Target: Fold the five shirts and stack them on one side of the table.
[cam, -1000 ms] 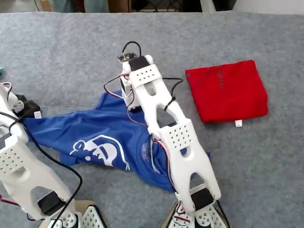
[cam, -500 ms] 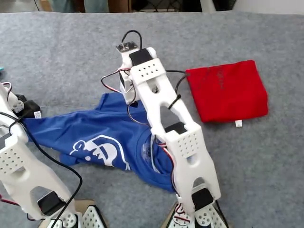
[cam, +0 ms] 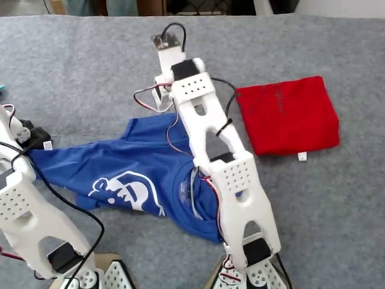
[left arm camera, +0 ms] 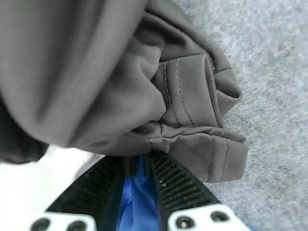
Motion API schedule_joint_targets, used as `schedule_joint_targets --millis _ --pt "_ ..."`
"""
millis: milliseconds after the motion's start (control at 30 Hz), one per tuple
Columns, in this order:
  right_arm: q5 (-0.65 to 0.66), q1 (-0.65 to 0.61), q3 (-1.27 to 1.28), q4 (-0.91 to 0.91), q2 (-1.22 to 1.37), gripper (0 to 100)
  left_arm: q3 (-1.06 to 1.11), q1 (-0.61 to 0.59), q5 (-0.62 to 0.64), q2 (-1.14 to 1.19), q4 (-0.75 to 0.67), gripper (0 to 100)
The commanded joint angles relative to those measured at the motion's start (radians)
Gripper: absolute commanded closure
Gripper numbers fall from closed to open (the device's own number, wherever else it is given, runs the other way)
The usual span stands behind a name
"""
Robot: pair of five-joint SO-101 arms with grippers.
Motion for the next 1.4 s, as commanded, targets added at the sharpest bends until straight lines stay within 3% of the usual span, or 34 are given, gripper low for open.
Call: schedule_joint_targets --millis 0,533,633,700,1033,1233,1367 --pt "-0.006 0.008 -0.047 -0.009 0.033 82.8 -0.035 -0.008 0.0 0.0 0.006 97" --pt "-0.006 -0.095 -0.044 0.055 0.13 82.9 -0.035 -0.007 0.0 0.0 0.006 97" --pt "-0.021 -0.095 -0.064 0.072 0.153 89.4 -0.035 -0.007 0.0 0.0 0.006 97" --pt "-0.063 -0.086 -0.102 0.087 0.163 98.3 -0.035 -0.007 0.0 0.0 0.008 97" --pt "-0.077 -0.043 -0.358 0.219 0.179 98.5 -0.036 0.001 0.002 -0.011 0.011 97" --pt "-0.071 0.003 -0.742 0.265 0.177 98.4 -0.035 0.064 0.043 -0.011 0.012 97" --pt "-0.025 0.034 -0.711 0.272 0.039 98.4 -0.16 0.128 0.066 -0.068 0.17 97"
